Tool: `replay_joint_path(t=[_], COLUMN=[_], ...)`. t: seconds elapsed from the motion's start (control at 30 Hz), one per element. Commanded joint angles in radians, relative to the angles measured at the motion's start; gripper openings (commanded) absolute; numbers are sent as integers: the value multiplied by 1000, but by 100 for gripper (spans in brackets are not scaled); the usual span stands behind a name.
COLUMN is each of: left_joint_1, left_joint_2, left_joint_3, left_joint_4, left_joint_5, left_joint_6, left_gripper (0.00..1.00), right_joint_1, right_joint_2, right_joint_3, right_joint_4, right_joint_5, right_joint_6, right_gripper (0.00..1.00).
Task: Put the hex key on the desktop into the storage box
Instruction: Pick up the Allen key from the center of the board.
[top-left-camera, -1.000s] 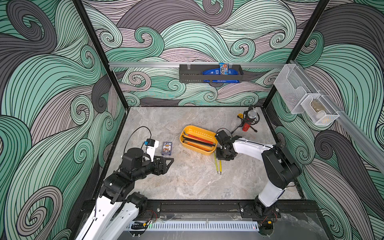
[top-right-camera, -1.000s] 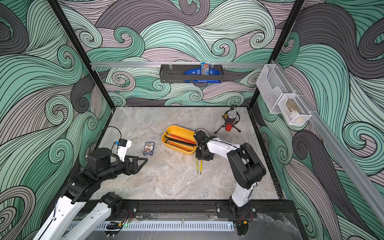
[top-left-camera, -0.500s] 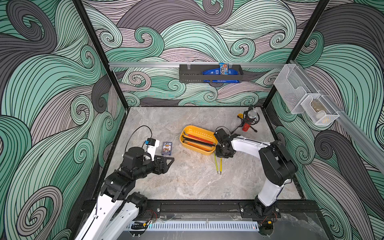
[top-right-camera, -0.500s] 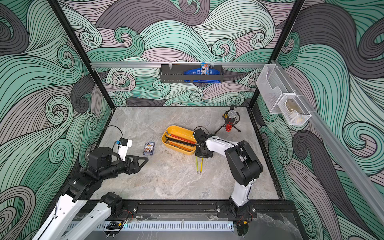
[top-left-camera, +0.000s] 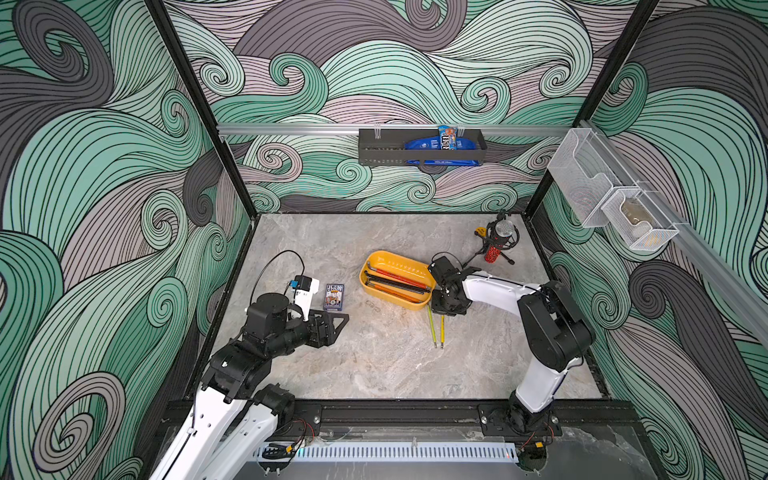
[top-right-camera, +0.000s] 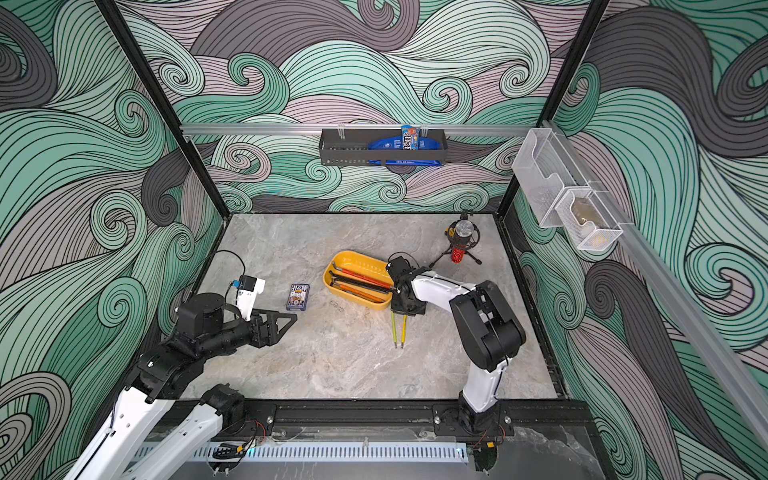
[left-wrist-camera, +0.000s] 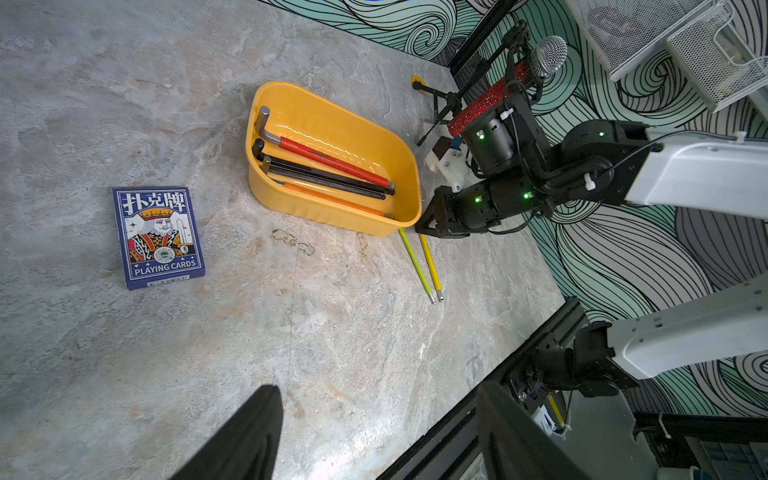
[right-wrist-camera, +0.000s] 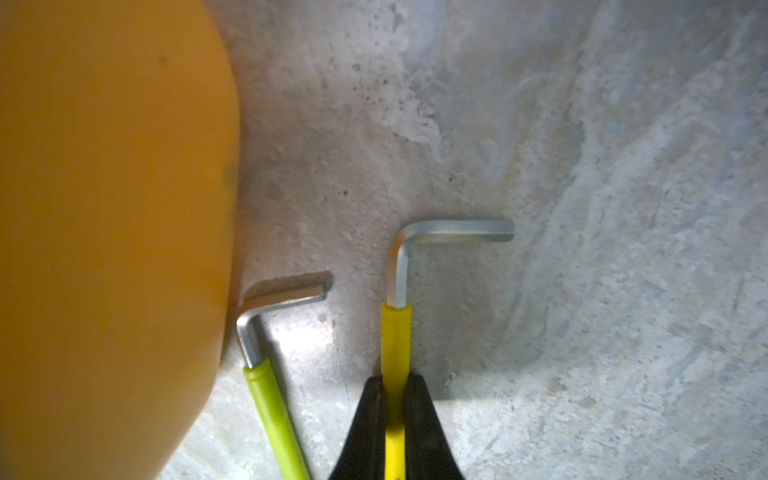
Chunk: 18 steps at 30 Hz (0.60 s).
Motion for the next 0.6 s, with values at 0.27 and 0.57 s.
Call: replay_joint_path(t=[0.27, 0.57], left_joint_1=[-3, -4], left_joint_2=[2, 1], left_joint_3=[21, 21], left_joint_4=[20, 17], left_joint_5=[5, 9], left_joint_6=[-6, -4], left_gripper=[76, 76], right_joint_1=[-35, -75], right_joint_2=[-47, -111], right_joint_3=[21, 179], right_joint_4=[-52, -126], right_joint_5=[36, 87], right_joint_6=[-2, -135], right_gripper=[0, 0])
